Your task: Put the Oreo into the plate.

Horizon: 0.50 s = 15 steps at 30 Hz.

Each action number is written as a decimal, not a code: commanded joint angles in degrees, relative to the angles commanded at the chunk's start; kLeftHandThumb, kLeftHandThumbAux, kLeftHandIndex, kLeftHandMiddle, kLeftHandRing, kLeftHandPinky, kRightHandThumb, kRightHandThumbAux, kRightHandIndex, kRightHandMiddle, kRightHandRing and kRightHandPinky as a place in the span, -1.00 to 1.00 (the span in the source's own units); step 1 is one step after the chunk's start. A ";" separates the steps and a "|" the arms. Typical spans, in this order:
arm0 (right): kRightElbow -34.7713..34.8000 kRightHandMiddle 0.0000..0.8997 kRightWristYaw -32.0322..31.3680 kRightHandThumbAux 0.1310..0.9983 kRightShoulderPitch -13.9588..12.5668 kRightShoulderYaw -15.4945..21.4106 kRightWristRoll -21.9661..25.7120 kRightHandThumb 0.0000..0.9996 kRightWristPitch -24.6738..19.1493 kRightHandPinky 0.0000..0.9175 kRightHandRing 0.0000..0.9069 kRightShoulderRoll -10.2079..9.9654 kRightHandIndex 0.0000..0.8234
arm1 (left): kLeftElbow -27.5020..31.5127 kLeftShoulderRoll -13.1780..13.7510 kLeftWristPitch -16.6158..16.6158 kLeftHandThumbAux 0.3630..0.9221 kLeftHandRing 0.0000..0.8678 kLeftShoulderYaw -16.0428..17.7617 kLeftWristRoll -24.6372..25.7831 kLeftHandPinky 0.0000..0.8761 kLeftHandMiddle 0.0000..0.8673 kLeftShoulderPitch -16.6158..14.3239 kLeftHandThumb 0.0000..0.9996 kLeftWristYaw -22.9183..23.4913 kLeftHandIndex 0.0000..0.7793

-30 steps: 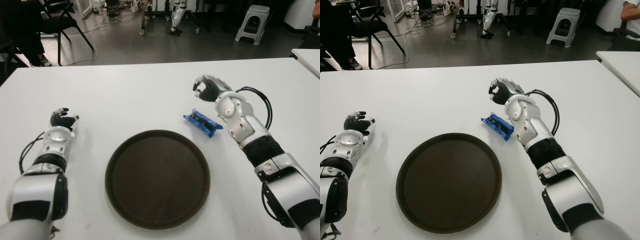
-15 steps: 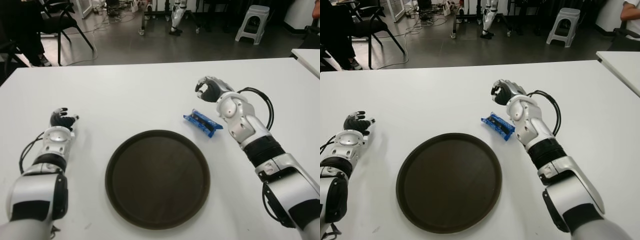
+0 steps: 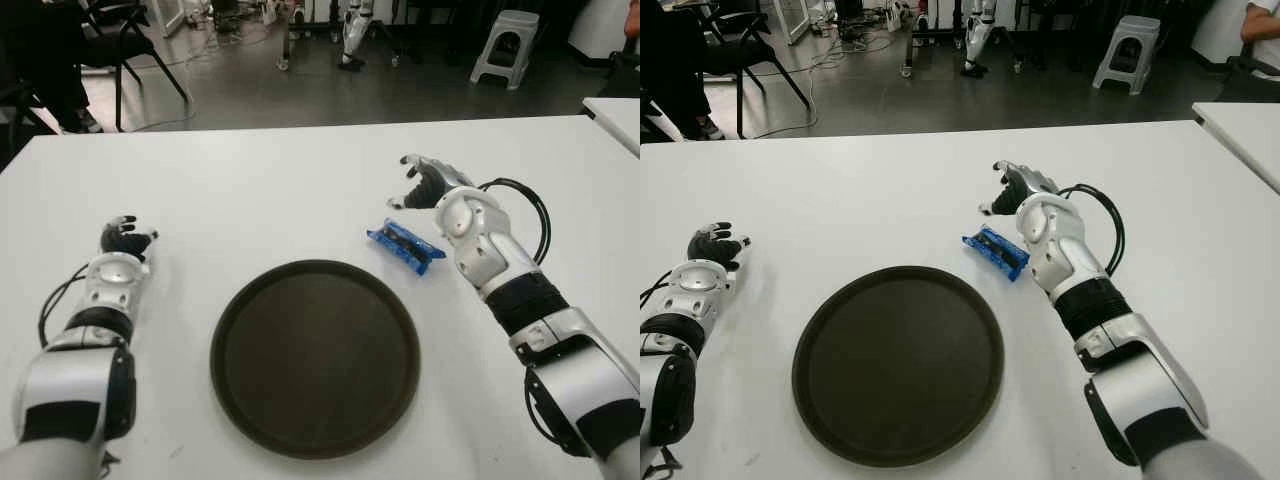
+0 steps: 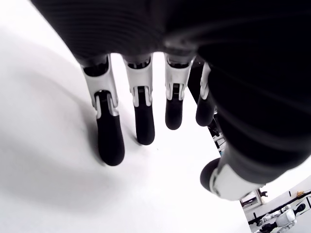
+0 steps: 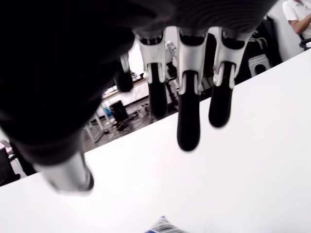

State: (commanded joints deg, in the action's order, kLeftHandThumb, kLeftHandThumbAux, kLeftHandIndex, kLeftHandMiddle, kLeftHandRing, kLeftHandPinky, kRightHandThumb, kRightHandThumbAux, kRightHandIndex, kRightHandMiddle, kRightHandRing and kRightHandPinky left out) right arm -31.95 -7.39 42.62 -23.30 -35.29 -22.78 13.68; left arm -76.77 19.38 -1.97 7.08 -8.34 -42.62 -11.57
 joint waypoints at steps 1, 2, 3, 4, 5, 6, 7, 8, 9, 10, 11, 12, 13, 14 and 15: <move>-0.01 -0.93 -0.25 0.48 0.01 -0.07 -0.05 -1.00 0.07 -0.99 -0.96 0.11 -0.92 | 0.02 -0.02 0.02 0.37 -0.55 0.00 0.00 -0.56 -0.58 0.02 -0.35 0.00 -0.49; -0.03 -0.95 -0.41 0.51 0.02 -0.12 -0.08 -1.00 0.12 -0.99 -0.97 0.19 -0.93 | 0.03 -0.03 0.03 0.37 -0.55 0.00 0.00 -0.57 -0.58 0.04 -0.35 0.00 -0.49; -0.19 -0.97 -0.49 0.55 0.06 -0.24 -0.13 -1.00 0.40 -0.99 -0.98 0.32 -0.94 | 0.03 -0.02 0.08 0.37 -0.55 -0.04 -0.03 -0.57 -0.58 0.03 -0.36 0.06 -0.50; -0.30 -0.98 -0.53 0.59 0.09 -0.33 -0.17 -1.00 0.60 -0.99 -0.99 0.41 -0.96 | 0.03 -0.02 0.12 0.38 -0.56 -0.07 -0.06 -0.58 -0.59 0.02 -0.39 0.10 -0.53; -0.36 -0.99 -0.54 0.62 0.10 -0.38 -0.20 -1.00 0.71 -0.98 -0.99 0.45 -0.96 | 0.02 -0.01 0.15 0.39 -0.56 -0.09 -0.08 -0.59 -0.59 0.01 -0.42 0.12 -0.54; -0.39 -0.99 -0.54 0.63 0.11 -0.40 -0.22 -1.00 0.77 -0.98 -0.99 0.48 -0.97 | 0.02 -0.01 0.16 0.40 -0.57 -0.10 -0.09 -0.59 -0.59 0.01 -0.42 0.14 -0.55; -0.65 -0.99 -0.31 0.64 0.14 -0.59 -0.38 -1.00 1.31 -0.98 -1.00 0.63 -0.97 | 0.00 0.02 0.31 0.40 -0.57 -0.22 -0.20 -0.59 -0.59 -0.03 -0.44 0.15 -0.55; -0.86 -1.00 -0.13 0.68 0.17 -0.74 -0.50 -1.00 1.73 -0.99 -1.00 0.74 -0.97 | -0.02 0.04 0.42 0.40 -0.58 -0.31 -0.29 -0.60 -0.61 -0.06 -0.47 0.17 -0.58; -1.15 -1.00 0.03 0.69 0.22 -0.84 -0.55 -1.00 2.20 -0.99 -1.00 0.85 -0.97 | -0.03 0.04 0.53 0.40 -0.59 -0.43 -0.39 -0.60 -0.62 -0.09 -0.48 0.16 -0.59; -1.44 -1.00 0.14 0.71 0.32 -0.90 -0.57 -1.00 2.52 -0.99 -1.00 0.87 -0.98 | -0.04 0.06 0.60 0.40 -0.60 -0.50 -0.45 -0.62 -0.63 -0.13 -0.50 0.16 -0.60; -1.92 -1.00 0.30 0.72 0.43 -0.86 -0.45 -1.00 3.02 -0.99 -1.00 0.88 -0.98 | -0.03 0.06 0.60 0.41 -0.60 -0.51 -0.44 -0.63 -0.64 -0.14 -0.50 0.18 -0.60; -2.28 -1.00 0.43 0.72 0.51 -0.83 -0.35 -1.00 3.41 -0.99 -1.00 0.90 -0.99 | -0.03 0.06 0.59 0.41 -0.61 -0.52 -0.43 -0.63 -0.64 -0.15 -0.50 0.19 -0.59; -2.62 -1.00 0.60 0.72 0.53 -0.70 -0.15 -1.00 3.94 -1.00 -1.00 0.91 -0.99 | -0.01 0.05 0.54 0.42 -0.61 -0.47 -0.35 -0.64 -0.65 -0.14 -0.50 0.20 -0.59; -2.86 -1.00 0.71 0.71 0.54 -0.60 -0.02 -1.00 4.33 -1.00 -1.00 0.93 -1.00 | 0.00 0.04 0.51 0.42 -0.61 -0.43 -0.29 -0.63 -0.65 -0.13 -0.50 0.20 -0.58; -2.83 -1.00 0.76 0.71 0.46 -0.41 0.17 -1.00 4.62 -1.00 -1.00 0.91 -1.00 | 0.01 0.02 0.50 0.43 -0.61 -0.38 -0.23 -0.62 -0.65 -0.12 -0.49 0.17 -0.58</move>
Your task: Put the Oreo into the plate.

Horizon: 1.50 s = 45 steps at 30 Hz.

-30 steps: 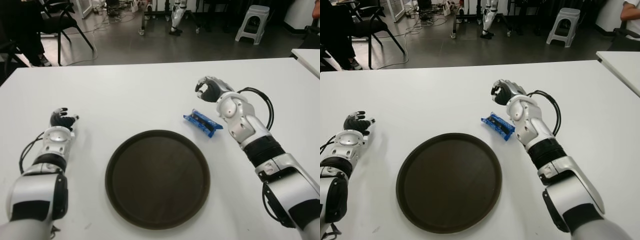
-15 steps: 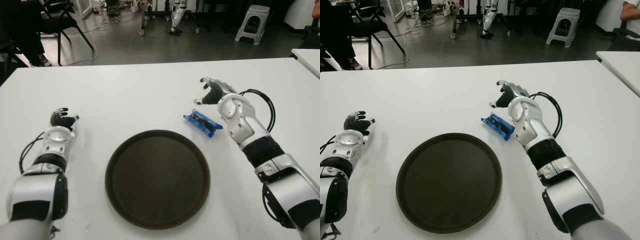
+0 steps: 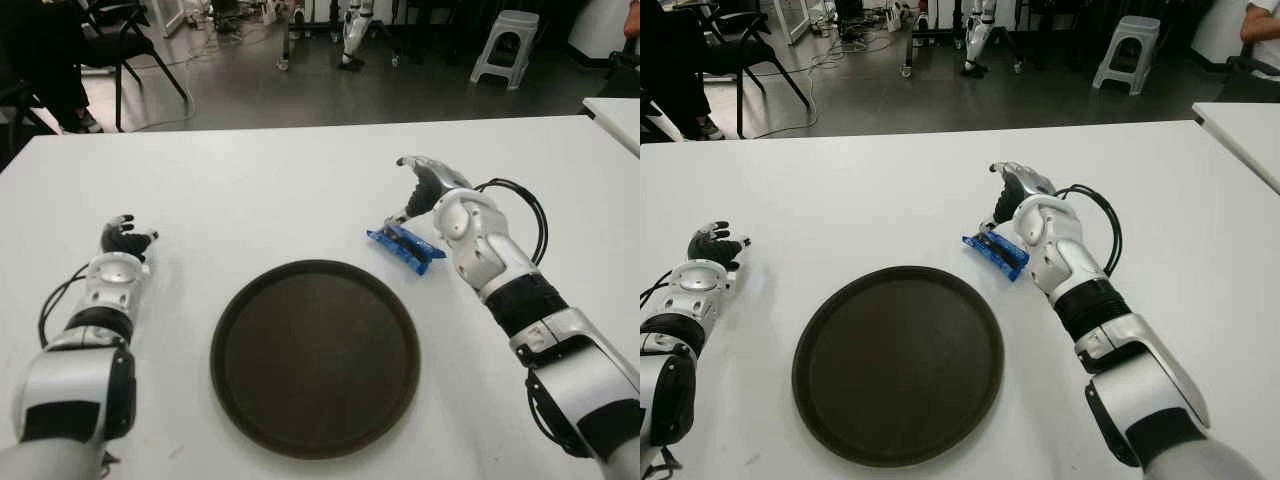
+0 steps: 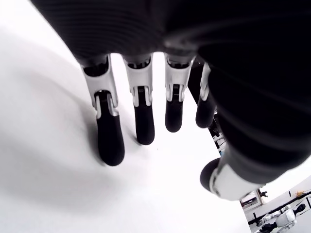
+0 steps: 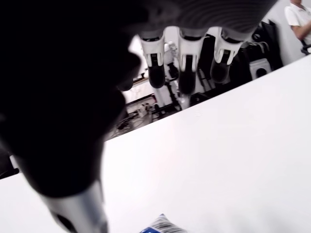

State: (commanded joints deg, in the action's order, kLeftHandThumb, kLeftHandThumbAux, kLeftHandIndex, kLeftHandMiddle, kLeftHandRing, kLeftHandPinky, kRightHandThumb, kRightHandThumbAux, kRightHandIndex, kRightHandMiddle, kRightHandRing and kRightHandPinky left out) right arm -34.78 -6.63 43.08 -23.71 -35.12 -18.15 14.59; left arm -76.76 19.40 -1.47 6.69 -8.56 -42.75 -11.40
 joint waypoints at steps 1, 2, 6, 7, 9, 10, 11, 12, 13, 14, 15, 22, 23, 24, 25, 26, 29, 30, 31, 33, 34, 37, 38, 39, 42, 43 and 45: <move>0.00 -1.00 0.04 0.70 -0.04 0.14 0.12 -1.00 0.21 -1.00 -1.00 -0.02 -1.00 | 0.01 -0.02 -0.01 0.42 -0.61 0.03 0.04 -0.62 -0.65 0.00 -0.49 -0.02 -0.58; -0.12 -1.00 0.28 0.70 -0.20 0.63 0.64 -1.00 0.74 -1.00 -1.00 -0.13 -1.00 | 0.01 -0.04 0.00 0.42 -0.61 0.05 0.06 -0.62 -0.65 0.00 -0.49 -0.03 -0.58; -1.16 -1.00 1.23 0.61 -0.60 1.98 2.24 -1.00 3.06 -1.00 -1.00 -0.29 -1.00 | 0.03 -0.05 -0.15 0.46 -0.63 0.15 0.18 -0.66 -0.66 0.00 -0.49 0.17 -0.62; -1.42 -1.00 1.28 0.59 -0.62 2.26 2.70 -1.00 3.86 -1.00 -1.00 -0.28 -1.00 | 0.02 -0.01 -0.15 0.48 -0.63 0.07 0.09 -0.68 -0.66 0.02 -0.49 0.21 -0.63; -1.78 -1.00 1.31 0.56 -0.58 2.54 3.19 -1.00 4.81 -1.00 -1.00 -0.26 -1.00 | 0.00 0.04 -0.13 0.48 -0.63 -0.04 -0.04 -0.69 -0.65 0.04 -0.48 0.22 -0.62; -1.99 -1.00 1.29 0.54 -0.54 2.61 3.37 -1.00 5.30 -1.00 -1.00 -0.21 -1.00 | -0.03 0.08 -0.12 0.48 -0.64 -0.11 -0.13 -0.70 -0.65 0.07 -0.47 0.19 -0.62; -2.16 -1.00 1.29 0.52 -0.51 2.65 3.46 -1.00 5.63 -1.00 -1.00 -0.18 -1.00 | -0.06 0.10 -0.12 0.46 -0.63 -0.15 -0.18 -0.69 -0.64 0.10 -0.46 0.17 -0.60; -2.42 -1.00 1.29 0.51 -0.46 2.66 3.57 -1.00 6.04 -1.00 -1.00 -0.11 -1.00 | -0.09 0.12 -0.11 0.45 -0.63 -0.20 -0.23 -0.69 -0.64 0.13 -0.45 0.10 -0.60; -2.63 -1.00 1.31 0.49 -0.41 2.66 3.66 -1.00 6.34 -1.00 -1.00 -0.07 -1.00 | -0.11 0.13 -0.10 0.43 -0.63 -0.23 -0.26 -0.69 -0.63 0.15 -0.44 0.06 -0.58; -2.85 -1.00 1.30 0.48 -0.35 2.62 3.70 -1.00 6.64 -1.00 -1.00 0.00 -1.00 | -0.13 0.11 -0.07 0.42 -0.63 -0.26 -0.29 -0.69 -0.63 0.16 -0.44 0.03 -0.58; -3.02 -1.00 1.30 0.47 -0.30 2.58 3.72 -1.00 6.87 -1.00 -1.00 0.04 -1.00 | -0.14 0.10 -0.06 0.41 -0.63 -0.28 -0.30 -0.69 -0.63 0.17 -0.44 0.00 -0.57; -3.46 -1.00 0.73 0.43 -0.13 2.24 3.50 -1.00 7.77 -1.00 -1.00 0.49 -1.00 | -0.07 0.07 -0.13 0.38 -0.62 -0.31 -0.19 -0.69 -0.63 0.11 -0.48 0.26 -0.55; -3.46 -1.00 0.45 0.41 -0.11 2.19 3.51 -1.00 7.84 -1.00 -1.00 0.58 -1.00 | -0.07 0.08 -0.08 0.39 -0.63 -0.34 -0.21 -0.70 -0.63 0.10 -0.49 0.27 -0.56; -3.48 -1.00 0.25 0.40 -0.10 2.16 3.52 -1.00 7.90 -1.00 -1.00 0.64 -1.00 | -0.07 0.08 -0.05 0.40 -0.63 -0.36 -0.22 -0.70 -0.63 0.08 -0.50 0.27 -0.56; -3.50 -1.00 -0.26 0.39 0.00 2.00 3.45 -1.00 7.70 -1.00 -1.00 0.72 -1.00 | -0.09 0.10 0.03 0.41 -0.63 -0.41 -0.27 -0.70 -0.64 0.05 -0.51 0.27 -0.57; -3.52 -1.00 -0.58 0.37 0.07 1.90 3.39 -1.00 7.55 -1.00 -1.00 0.77 -1.00 | -0.10 0.11 0.08 0.41 -0.63 -0.44 -0.29 -0.71 -0.63 0.03 -0.50 0.26 -0.56; -3.50 -1.00 -1.74 0.34 0.29 1.59 3.18 -1.00 6.76 -1.00 -1.00 0.90 -1.00 | -0.08 0.11 -0.12 0.38 -0.63 -0.47 -0.29 -0.71 -0.63 0.08 -0.47 0.11 -0.54; -3.37 -1.00 -2.06 0.32 0.32 1.56 3.15 -1.00 6.54 -1.00 -1.00 0.96 -1.00 | -0.07 0.11 -0.21 0.39 -0.62 -0.46 -0.28 -0.71 -0.62 0.09 -0.47 0.07 -0.52; -3.17 -1.00 -2.56 0.31 0.34 1.52 3.12 -1.00 6.14 -1.00 -1.00 1.03 -1.00 | -0.05 0.11 -0.27 0.39 -0.62 -0.49 -0.30 -0.71 -0.62 0.09 -0.46 0.02 -0.52; -2.89 -1.00 -3.15 0.28 0.34 1.49 3.06 -1.00 5.66 -1.00 -1.00 1.10 -1.00 | -0.04 0.11 -0.31 0.39 -0.62 -0.53 -0.33 -0.71 -0.62 0.10 -0.46 -0.03 -0.50; -2.58 -1.00 -3.66 0.27 0.33 1.30 2.87 -1.00 5.22 -1.00 -1.00 1.20 -1.00 | -0.03 0.10 -0.37 0.40 -0.62 -0.51 -0.30 -0.71 -0.61 0.12 -0.46 -0.08 -0.49; -1.84 -1.00 -4.51 0.26 0.23 0.99 2.45 -1.00 4.35 -1.00 -1.00 1.38 -1.00 | -0.02 0.06 -0.44 0.42 -0.62 -0.44 -0.20 -0.69 -0.62 0.14 -0.46 -0.20 -0.50; -1.63 -1.00 -4.65 0.27 0.17 0.95 2.35 -1.00 4.15 -1.00 -1.00 1.42 -1.00 | -0.02 0.05 -0.43 0.43 -0.62 -0.42 -0.18 -0.68 -0.62 0.13 -0.45 -0.25 -0.50; -1.34 -1.00 -4.78 0.27 0.05 0.89 2.22 -1.00 3.93 -1.00 -1.00 1.49 -1.00 | -0.03 0.04 -0.40 0.44 -0.62 -0.38 -0.14 -0.68 -0.62 0.13 -0.44 -0.24 -0.50; -0.62 -1.00 -4.98 0.28 -0.29 0.77 1.92 -1.00 3.51 -1.00 -1.00 1.66 -1.00 | -0.07 0.06 -0.32 0.44 -0.62 -0.27 -0.03 -0.67 -0.63 0.12 -0.42 -0.06 -0.55; -0.46 -1.00 -5.03 0.28 -0.36 0.75 1.85 -1.00 3.42 -1.00 -1.00 1.69 -1.00 | -0.07 0.07 -0.30 0.44 -0.62 -0.25 -0.01 -0.66 -0.64 0.12 -0.42 -0.03 -0.57; -0.25 -1.00 -5.18 0.28 -0.46 0.67 1.68 -1.00 3.34 -1.00 -1.00 1.77 -1.00 | -0.06 0.05 -0.36 0.45 -0.62 -0.17 0.05 -0.66 -0.64 0.13 -0.42 0.03 -0.58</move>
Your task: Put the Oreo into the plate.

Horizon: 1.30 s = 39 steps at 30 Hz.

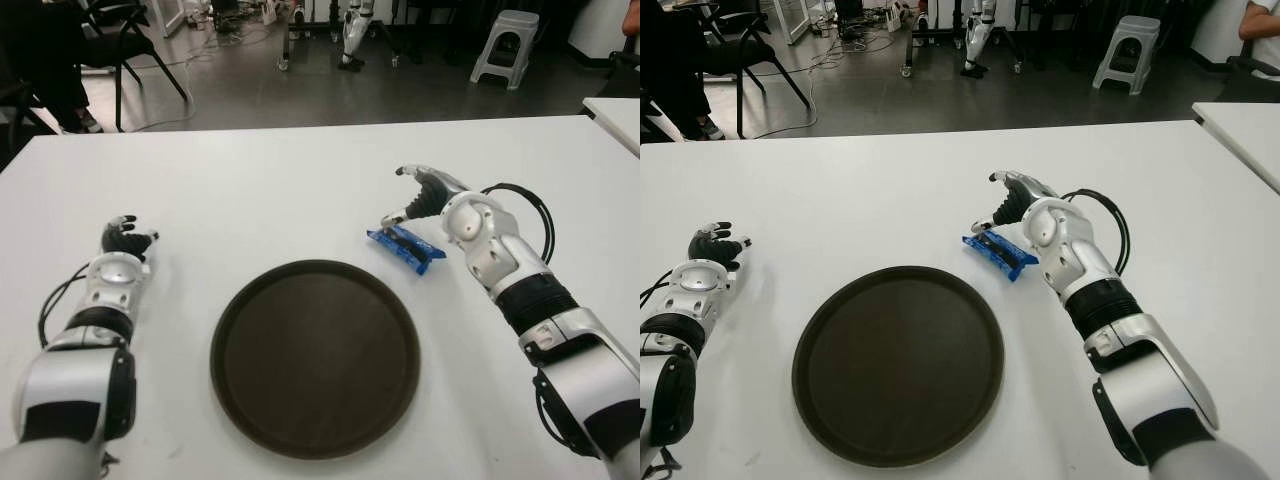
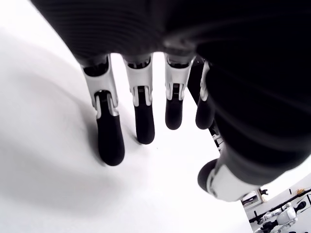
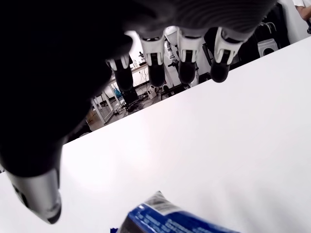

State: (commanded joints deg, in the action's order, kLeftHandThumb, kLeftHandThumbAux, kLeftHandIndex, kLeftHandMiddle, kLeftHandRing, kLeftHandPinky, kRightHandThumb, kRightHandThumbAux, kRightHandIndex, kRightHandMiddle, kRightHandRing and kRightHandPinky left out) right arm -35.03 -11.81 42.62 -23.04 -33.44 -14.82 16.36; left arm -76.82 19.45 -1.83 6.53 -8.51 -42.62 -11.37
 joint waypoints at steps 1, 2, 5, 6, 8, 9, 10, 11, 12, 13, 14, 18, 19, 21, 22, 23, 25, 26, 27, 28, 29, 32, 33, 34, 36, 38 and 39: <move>0.08 -1.00 -0.08 0.28 -0.04 -0.02 -0.07 -1.00 -0.02 -1.00 -1.00 0.03 -1.00 | 0.01 -0.01 -0.03 0.44 -0.62 0.04 0.03 -0.66 -0.65 0.01 -0.41 0.02 -0.59; 0.38 -1.00 -0.23 0.28 -0.22 -0.02 -0.12 -1.00 -0.08 -1.00 -1.00 0.14 -1.00 | 0.02 -0.02 -0.03 0.44 -0.62 0.05 0.04 -0.66 -0.65 -0.01 -0.41 0.00 -0.60; 1.18 -1.00 -0.55 0.28 -0.65 -0.03 -0.33 -1.00 -0.38 -1.00 -1.00 0.40 -1.00 | 0.02 -0.04 0.13 0.40 -0.63 -0.06 -0.09 -0.68 -0.66 -0.10 -0.44 -0.07 -0.65; 1.50 -1.00 -0.64 0.28 -0.79 -0.09 -0.50 -1.00 -0.59 -1.00 -1.00 0.51 -1.00 | 0.01 -0.04 0.22 0.39 -0.63 -0.12 -0.14 -0.68 -0.66 -0.13 -0.44 -0.08 -0.65; 2.28 -1.00 -0.89 0.28 -1.04 -0.25 -0.92 -1.00 -1.17 -1.00 -1.00 0.75 -1.00 | 0.00 0.00 0.30 0.39 -0.64 -0.17 -0.18 -0.70 -0.66 -0.15 -0.45 -0.09 -0.64; 2.68 -1.00 -1.03 0.28 -1.16 -0.34 -1.13 -1.00 -1.50 -1.00 -1.00 0.87 -1.00 | 0.00 0.02 0.32 0.39 -0.64 -0.17 -0.19 -0.70 -0.66 -0.16 -0.45 -0.09 -0.63; 2.98 -1.00 -1.19 0.29 -1.22 -0.48 -1.40 -1.00 -1.89 -1.00 -1.00 0.99 -1.00 | 0.00 0.05 0.32 0.39 -0.64 -0.17 -0.19 -0.70 -0.65 -0.16 -0.44 -0.10 -0.62; 3.19 -1.00 -1.30 0.28 -1.27 -0.57 -1.58 -1.00 -2.18 -1.00 -1.00 1.07 -1.00 | 0.00 0.07 0.33 0.40 -0.64 -0.17 -0.20 -0.70 -0.65 -0.15 -0.43 -0.11 -0.61; 3.58 -1.00 -1.52 0.28 -1.53 -0.58 -1.70 -1.00 -2.37 -1.00 -1.00 1.39 -1.00 | -0.02 0.10 0.34 0.40 -0.63 -0.16 -0.20 -0.70 -0.64 -0.13 -0.42 -0.12 -0.59; 3.96 -1.00 -1.75 0.27 -1.75 -0.55 -1.79 -1.00 -2.53 -1.00 -1.00 1.68 -1.00 | -0.03 0.09 0.36 0.39 -0.63 -0.17 -0.21 -0.69 -0.64 -0.14 -0.40 -0.15 -0.56; 4.09 -1.00 -1.89 0.27 -1.84 -0.55 -1.89 -1.00 -2.67 -1.00 -1.00 1.81 -1.00 | -0.03 0.07 0.36 0.39 -0.62 -0.16 -0.21 -0.68 -0.63 -0.15 -0.39 -0.20 -0.54; 3.88 -1.00 -1.67 0.26 -2.40 -0.64 -2.43 -1.00 -2.71 -1.00 -1.00 2.45 -1.00 | 0.02 -0.08 0.16 0.36 -0.62 -0.05 -0.11 -0.67 -0.63 -0.17 -0.35 -0.49 -0.47; 3.90 -1.00 -1.62 0.26 -2.53 -0.61 -2.47 -1.00 -2.65 -1.00 -1.00 2.57 -1.00 | 0.03 -0.11 0.15 0.35 -0.62 -0.04 -0.10 -0.66 -0.63 -0.19 -0.35 -0.53 -0.46; 3.94 -1.00 -1.48 0.26 -2.90 -0.57 -2.49 -1.00 -2.47 -1.00 -1.00 2.85 -1.00 | 0.05 -0.15 0.15 0.34 -0.61 0.00 -0.05 -0.66 -0.62 -0.22 -0.34 -0.58 -0.45; 4.06 -1.00 -1.55 0.25 -3.01 -0.61 -2.54 -1.00 -2.53 -1.00 -1.00 2.94 -1.00 | 0.06 -0.16 0.19 0.34 -0.61 -0.02 -0.06 -0.65 -0.62 -0.26 -0.33 -0.59 -0.45; 4.16 -1.00 -1.65 0.25 -3.06 -0.62 -2.54 -1.00 -2.55 -1.00 -1.00 3.06 -1.00 | 0.07 -0.20 0.24 0.33 -0.61 -0.05 -0.08 -0.65 -0.62 -0.32 -0.33 -0.62 -0.47; 5.00 -1.00 -2.08 0.24 -3.61 -0.60 -2.58 -1.00 -2.72 -1.00 -1.00 3.54 -1.00 | 0.10 -0.25 0.31 0.33 -0.60 -0.08 -0.08 -0.65 -0.62 -0.39 -0.34 -0.66 -0.50; 5.81 -1.00 -2.77 0.23 -3.87 -0.72 -2.74 -1.00 -3.43 -1.00 -1.00 3.75 -1.00 | 0.11 -0.28 0.35 0.33 -0.60 -0.09 -0.09 -0.65 -0.62 -0.40 -0.35 -0.68 -0.51; 6.41 -1.00 -3.27 0.21 -4.04 -0.81 -2.87 -1.00 -3.97 -1.00 -1.00 3.88 -1.00 | 0.11 -0.29 0.38 0.32 -0.59 -0.10 -0.10 -0.64 -0.61 -0.40 -0.36 -0.70 -0.51; 7.00 -1.00 -3.93 0.20 -4.15 -0.97 -3.09 -1.00 -4.70 -1.00 -1.00 4.04 -1.00 | 0.11 -0.32 0.47 0.32 -0.59 -0.16 -0.15 -0.64 -0.60 -0.45 -0.37 -0.76 -0.52; 7.45 -1.00 -4.39 0.19 -4.25 -1.07 -3.26 -1.00 -5.22 -1.00 -1.00 4.15 -1.00 | 0.11 -0.35 0.52 0.32 -0.58 -0.21 -0.19 -0.63 -0.59 -0.48 -0.38 -0.81 -0.52; 8.70 -1.00 -5.83 0.16 -4.62 -1.58 -3.93 -1.00 -6.80 -1.00 -1.00 4.64 -1.00 | 0.14 -0.36 0.56 0.35 -0.57 -0.45 -0.41 -0.61 -0.58 -0.53 -0.40 -0.86 -0.52; 9.09 -1.00 -6.25 0.16 -4.77 -1.75 -4.17 -1.00 -7.24 -1.00 -1.00 4.81 -1.00 | 0.15 -0.35 0.53 0.36 -0.56 -0.49 -0.42 -0.60 -0.57 -0.54 -0.40 -0.81 -0.52; 9.39 -1.00 -6.54 0.15 -4.88 -1.85 -4.34 -1.00 -7.55 -1.00 -1.00 4.92 -1.00 | 0.16 -0.35 0.52 0.38 -0.56 -0.51 -0.41 -0.59 -0.57 -0.54 -0.41 -0.77 -0.52; 9.95 -1.00 -7.15 0.13 -5.14 -1.98 -4.64 -1.00 -7.98 -1.00 -1.00 5.19 -1.00 | 0.17 -0.38 0.54 0.40 -0.55 -0.54 -0.37 -0.58 -0.57 -0.57 -0.42 -0.74 -0.52; 10.47 -1.00 -7.64 0.11 -5.44 -1.99 -4.78 -1.00 -8.23 -1.00 -1.00 5.46 -1.00 | 0.19 -0.43 0.64 0.39 -0.55 -0.62 -0.39 -0.59 -0.57 -0.63 -0.44 -0.81 -0.52; 10.65 -1.00 -7.78 0.10 -5.53 -1.98 -4.82 -1.00 -8.32 -1.00 -1.00 5.52 -1.00 | 0.19 -0.43 0.67 0.39 -0.56 -0.65 -0.39 -0.59 -0.57 -0.64 -0.44 -0.83 -0.52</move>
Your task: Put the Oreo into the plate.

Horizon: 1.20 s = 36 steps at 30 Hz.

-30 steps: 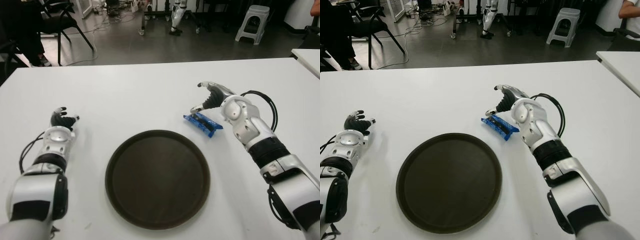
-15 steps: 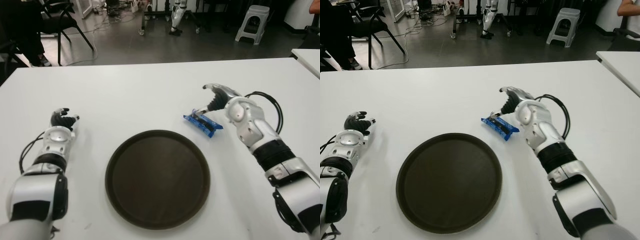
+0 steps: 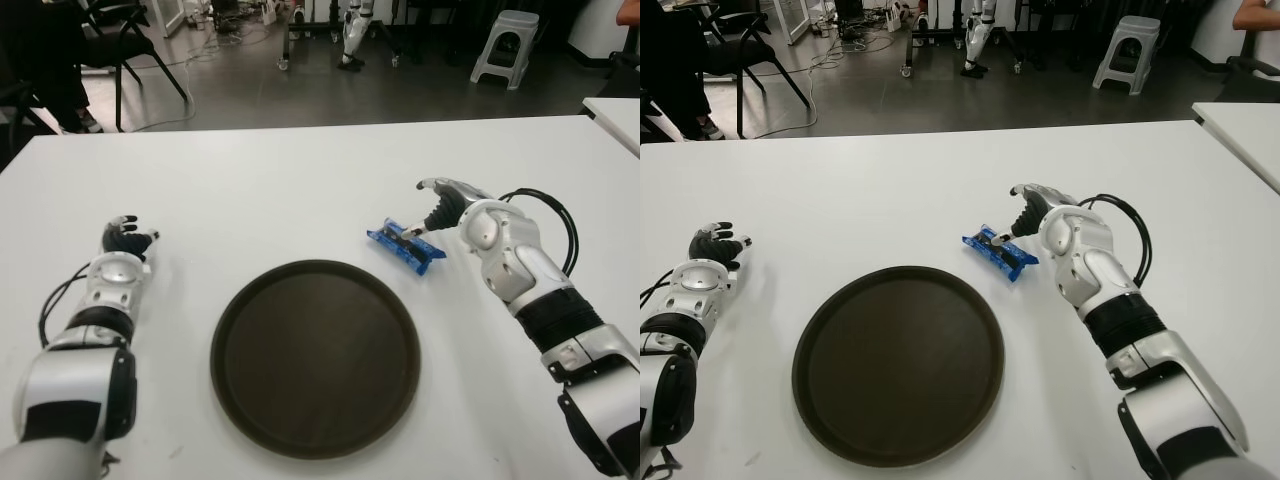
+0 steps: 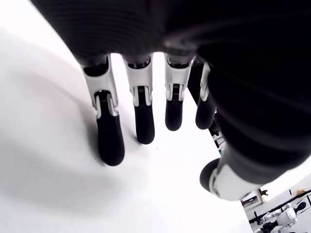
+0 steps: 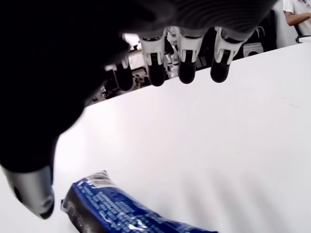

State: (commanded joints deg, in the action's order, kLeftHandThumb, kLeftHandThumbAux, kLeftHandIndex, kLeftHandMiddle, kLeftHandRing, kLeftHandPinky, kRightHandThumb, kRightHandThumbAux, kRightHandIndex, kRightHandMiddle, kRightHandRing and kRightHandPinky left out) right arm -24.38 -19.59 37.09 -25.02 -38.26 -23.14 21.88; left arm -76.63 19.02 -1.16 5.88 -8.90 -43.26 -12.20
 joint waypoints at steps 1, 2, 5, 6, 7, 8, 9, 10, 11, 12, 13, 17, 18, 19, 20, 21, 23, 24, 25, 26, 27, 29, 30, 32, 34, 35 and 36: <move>0.19 -1.00 -0.21 0.10 -0.13 0.02 -0.01 -1.00 -0.07 -1.00 -1.00 0.11 -1.00 | 0.00 -0.01 0.05 0.39 -0.56 -0.04 0.00 -0.60 -0.57 -0.02 -0.44 -0.06 -0.52; 0.28 -1.00 -0.46 0.09 -0.30 0.10 0.07 -1.00 -0.12 -1.00 -1.00 0.28 -1.00 | -0.01 0.00 0.14 0.39 -0.56 -0.10 -0.03 -0.61 -0.58 -0.04 -0.45 -0.12 -0.54; 0.17 -1.00 -0.93 0.07 -0.57 0.32 0.28 -1.00 -0.19 -1.00 -1.00 0.57 -1.00 | 0.01 0.02 0.31 0.42 -0.57 -0.14 0.07 -0.61 -0.59 -0.10 -0.49 0.00 -0.58; -0.11 -1.00 -0.95 0.06 -0.59 0.39 0.35 -1.00 -0.14 -1.00 -1.00 0.58 -1.00 | 0.03 0.01 0.30 0.43 -0.57 -0.04 0.23 -0.61 -0.60 -0.10 -0.49 0.13 -0.58; -0.30 -1.00 -0.96 0.06 -0.60 0.43 0.40 -1.00 -0.10 -1.00 -1.00 0.58 -1.00 | 0.04 0.00 0.29 0.44 -0.58 0.04 0.34 -0.61 -0.60 -0.10 -0.48 0.20 -0.59; -0.43 -1.00 -0.99 0.05 -0.56 0.46 0.44 -1.00 -0.13 -1.00 -1.00 0.52 -1.00 | 0.06 -0.01 0.23 0.44 -0.58 0.15 0.47 -0.61 -0.61 -0.09 -0.47 0.27 -0.60; -0.51 -1.00 -1.02 0.05 -0.54 0.47 0.47 -1.00 -0.16 -1.00 -1.00 0.48 -1.00 | 0.06 -0.02 0.18 0.45 -0.58 0.22 0.55 -0.61 -0.61 -0.07 -0.46 0.32 -0.60; -0.77 -1.00 -0.96 0.04 -0.50 0.50 0.56 -1.00 -0.07 -1.00 -1.00 0.42 -1.00 | 0.07 -0.03 0.10 0.45 -0.58 0.29 0.62 -0.61 -0.61 -0.05 -0.46 0.34 -0.61; -0.97 -1.00 -0.92 0.03 -0.48 0.53 0.64 -1.00 0.00 -1.00 -1.00 0.39 -1.00 | 0.07 -0.04 0.04 0.44 -0.58 0.33 0.66 -0.61 -0.61 -0.03 -0.46 0.36 -0.61; -1.41 -1.00 -0.82 0.03 -0.41 0.58 0.79 -1.00 0.22 -1.00 -1.00 0.34 -1.00 | 0.07 -0.04 -0.05 0.44 -0.58 0.35 0.68 -0.61 -0.62 0.02 -0.45 0.34 -0.61; -1.56 -1.00 -0.80 0.02 -0.42 0.61 0.87 -1.00 0.29 -1.00 -1.00 0.32 -1.00 | 0.09 -0.02 -0.12 0.44 -0.58 0.37 0.70 -0.62 -0.61 0.07 -0.45 0.33 -0.59; -1.86 -1.00 -0.84 0.00 -0.47 0.73 1.20 -1.00 0.65 -1.00 -1.00 0.24 -1.00 | 0.10 0.00 -0.20 0.42 -0.59 0.33 0.66 -0.62 -0.62 0.19 -0.45 0.29 -0.58; -2.01 -1.00 -0.78 0.00 -0.46 0.74 1.26 -1.00 0.78 -1.00 -1.00 0.22 -1.00 | 0.10 0.01 -0.18 0.42 -0.59 0.32 0.65 -0.62 -0.62 0.19 -0.45 0.28 -0.59; -2.23 -1.00 -0.70 0.00 -0.51 0.80 1.44 -1.00 1.12 -1.00 -1.00 0.21 -1.00 | 0.09 0.01 -0.16 0.42 -0.59 0.27 0.59 -0.62 -0.62 0.18 -0.46 0.22 -0.60; -2.39 -1.00 -0.64 0.01 -0.55 0.85 1.55 -1.00 1.36 -1.00 -1.00 0.21 -1.00 | 0.08 0.01 -0.14 0.41 -0.60 0.24 0.55 -0.65 -0.63 0.18 -0.46 0.18 -0.61; -2.47 -1.00 -0.61 0.02 -0.57 0.88 1.62 -1.00 1.52 -1.00 -1.00 0.21 -1.00 | 0.07 0.01 -0.13 0.41 -0.60 0.23 0.53 -0.66 -0.63 0.18 -0.47 0.15 -0.62; -2.63 -1.00 -0.69 0.05 -0.52 0.92 1.72 -1.00 1.68 -1.00 -1.00 0.16 -1.00 | 0.10 0.00 -0.34 0.41 -0.62 0.32 0.63 -0.68 -0.64 0.22 -0.47 0.12 -0.61; -2.68 -1.00 -0.71 0.05 -0.50 0.93 1.75 -1.00 1.72 -1.00 -1.00 0.15 -1.00 | 0.10 -0.01 -0.40 0.41 -0.62 0.35 0.66 -0.68 -0.64 0.24 -0.47 0.12 -0.61; -2.73 -1.00 -0.71 0.07 -0.48 0.93 1.77 -1.00 1.76 -1.00 -1.00 0.15 -1.00 | 0.11 -0.01 -0.43 0.40 -0.62 0.37 0.67 -0.69 -0.64 0.24 -0.47 0.12 -0.60; -2.91 -1.00 -0.88 0.07 -0.32 0.63 1.47 -1.00 1.47 -1.00 -1.00 0.08 -1.00 | 0.12 -0.03 -0.57 0.40 -0.62 0.47 0.77 -0.69 -0.64 0.30 -0.46 0.12 -0.60; -3.05 -1.00 -1.01 0.08 -0.19 0.41 1.25 -1.00 1.26 -1.00 -1.00 0.03 -1.00 | 0.13 -0.04 -0.68 0.40 -0.62 0.54 0.84 -0.68 -0.63 0.34 -0.44 0.13 -0.58; -3.23 -1.00 -1.14 0.10 -0.06 0.20 1.00 -1.00 1.06 -1.00 -1.00 -0.03 -1.00 | 0.14 -0.05 -0.80 0.39 -0.60 0.63 0.90 -0.64 -0.62 0.39 -0.37 0.14 -0.53; -3.26 -1.00 -1.14 0.10 -0.04 0.21 1.00 -1.00 1.07 -1.00 -1.00 -0.04 -1.00 | 0.14 -0.06 -0.81 0.39 -0.60 0.65 0.89 -0.64 -0.62 0.39 -0.36 0.14 -0.53; -3.28 -1.00 -1.35 0.11 0.13 -0.09 0.73 -1.00 0.61 -1.00 -1.00 -0.33 -1.00 | 0.14 -0.06 -0.98 0.39 -0.59 0.81 1.00 -0.62 -0.62 0.48 -0.31 0.34 -0.51; -3.09 -1.00 -1.62 0.14 0.22 -0.32 0.55 -1.00 0.23 -1.00 -1.00 -0.56 -1.00 | 0.13 -0.03 -1.11 0.40 -0.60 0.89 0.97 -0.65 -0.62 0.57 -0.28 0.46 -0.51; -2.97 -1.00 -1.73 0.15 0.21 -0.36 0.53 -1.00 0.15 -1.00 -1.00 -0.58 -1.00 | 0.11 0.00 -1.13 0.40 -0.60 0.88 0.92 -0.66 -0.63 0.60 -0.26 0.46 -0.54; -2.73 -1.00 -1.80 0.15 0.13 -0.33 0.60 -1.00 0.17 -1.00 -1.00 -0.60 -1.00 | 0.10 0.06 -1.11 0.40 -0.61 0.84 0.83 -0.67 -0.63 0.60 -0.26 0.45 -0.55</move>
State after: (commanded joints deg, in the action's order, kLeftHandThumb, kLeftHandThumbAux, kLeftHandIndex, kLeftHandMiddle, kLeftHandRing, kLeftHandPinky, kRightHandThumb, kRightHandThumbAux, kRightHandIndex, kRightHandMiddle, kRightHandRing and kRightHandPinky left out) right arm -27.11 -21.39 37.22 -25.35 -37.67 -22.97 21.28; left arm -76.53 19.08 -2.26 6.72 -8.07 -42.65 -11.74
